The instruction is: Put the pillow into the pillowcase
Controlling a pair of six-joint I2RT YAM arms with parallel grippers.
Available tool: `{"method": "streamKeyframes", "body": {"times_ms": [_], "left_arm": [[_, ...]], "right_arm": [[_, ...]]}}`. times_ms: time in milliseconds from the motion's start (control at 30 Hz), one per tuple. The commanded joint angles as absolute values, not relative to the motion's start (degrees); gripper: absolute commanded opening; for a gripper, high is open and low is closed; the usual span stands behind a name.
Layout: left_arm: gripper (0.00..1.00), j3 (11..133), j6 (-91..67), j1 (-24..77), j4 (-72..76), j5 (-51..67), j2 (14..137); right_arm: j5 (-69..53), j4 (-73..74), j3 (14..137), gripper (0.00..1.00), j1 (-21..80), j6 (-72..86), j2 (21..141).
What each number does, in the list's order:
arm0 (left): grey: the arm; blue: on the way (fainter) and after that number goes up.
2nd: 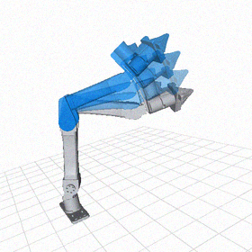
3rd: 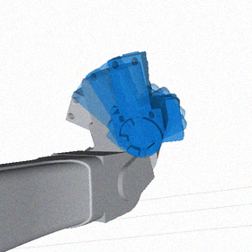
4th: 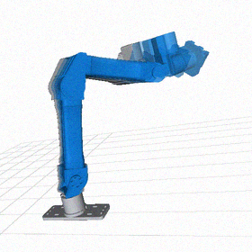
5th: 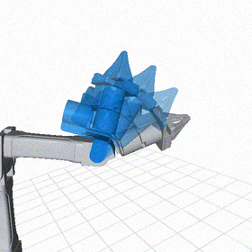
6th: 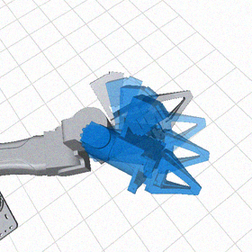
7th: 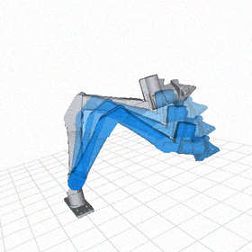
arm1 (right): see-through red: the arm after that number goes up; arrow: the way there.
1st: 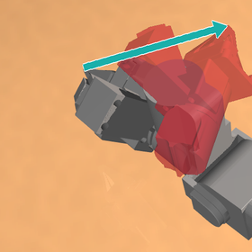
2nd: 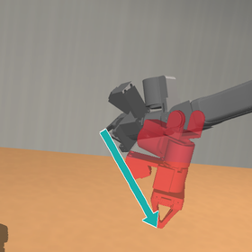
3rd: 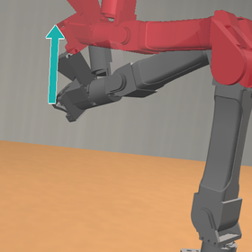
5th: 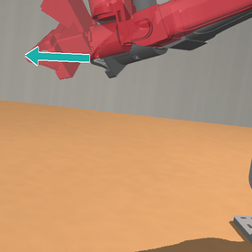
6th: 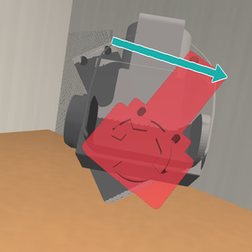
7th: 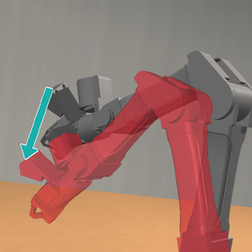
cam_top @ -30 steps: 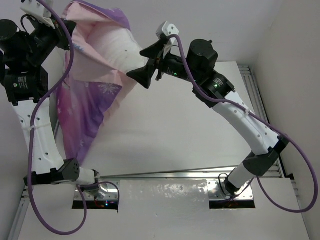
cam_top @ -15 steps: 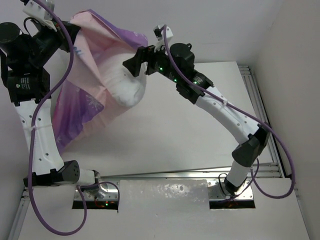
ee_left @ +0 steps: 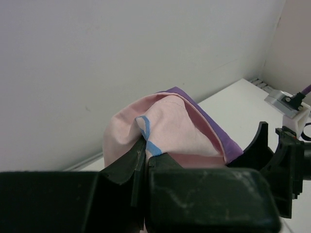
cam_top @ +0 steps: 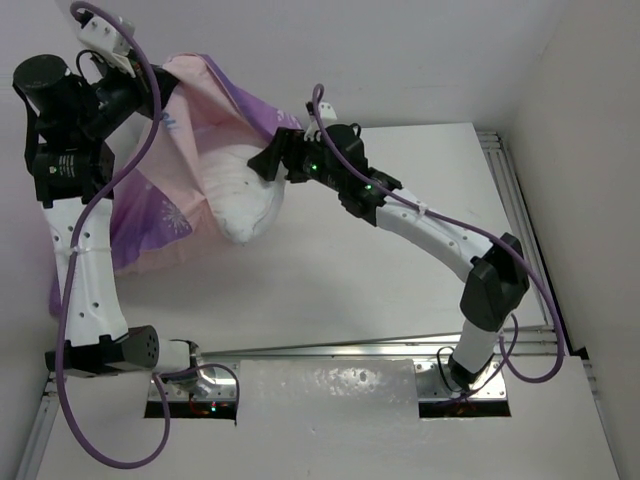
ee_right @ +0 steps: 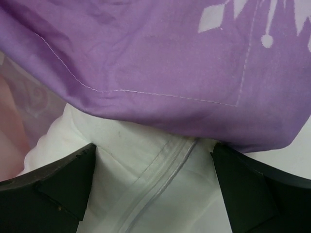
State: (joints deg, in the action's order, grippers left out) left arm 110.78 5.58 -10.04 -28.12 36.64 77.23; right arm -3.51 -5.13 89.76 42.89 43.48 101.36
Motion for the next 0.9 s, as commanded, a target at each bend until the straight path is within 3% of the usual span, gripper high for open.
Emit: {"method": "streamKeyframes", "body": {"times_ms": [0, 67, 133, 167, 200, 267, 500, 633, 867], "left_arm": [[0.0, 110.7, 6.9, -8.4, -19.5, 35.7, 74.4], [0.0, 110.0, 7.5, -7.4, -20.0, 35.2, 74.4], [0.0, 109.3, 8.1, -6.1, -21.1, 34.5, 74.7], [0.0, 109.1, 8.7, -5.2, -21.5, 34.1, 74.8], [0.0, 108.8, 9.0, -4.8, -22.0, 33.8, 74.9], [0.0, 108.3, 9.8, -3.5, -22.9, 32.6, 75.2], [0.0, 110.6, 11.2, 7.1, -22.3, 31.6, 78.5], [0.0, 109.6, 0.8, 12.2, -8.9, 41.5, 79.4], [0.0, 120.2, -13.7, 26.4, 7.5, 41.9, 89.3]], "right_arm": [[-6.2, -7.0, 91.0, 0.97, 43.1, 47.3, 103.2], [-8.9, -8.2, 91.7, 0.81, 43.1, 48.2, 104.6], [-10.3, -10.0, 91.7, 0.5, 43.1, 49.9, 105.8], [-10.3, -10.8, 91.4, 0.26, 43.1, 50.4, 105.9], [-10.3, -11.8, 91.1, 0.13, 43.1, 50.4, 105.9], [-8.8, -12.0, 91.5, 0.0, 42.9, 49.5, 105.6], [-3.7, -14.2, 93.3, 0.0, 35.1, 45.9, 97.9], [6.1, -7.9, 100.2, 0.0, 33.7, 27.6, 90.4], [11.9, -0.5, 108.7, 0.0, 34.1, 8.6, 80.6]]}}
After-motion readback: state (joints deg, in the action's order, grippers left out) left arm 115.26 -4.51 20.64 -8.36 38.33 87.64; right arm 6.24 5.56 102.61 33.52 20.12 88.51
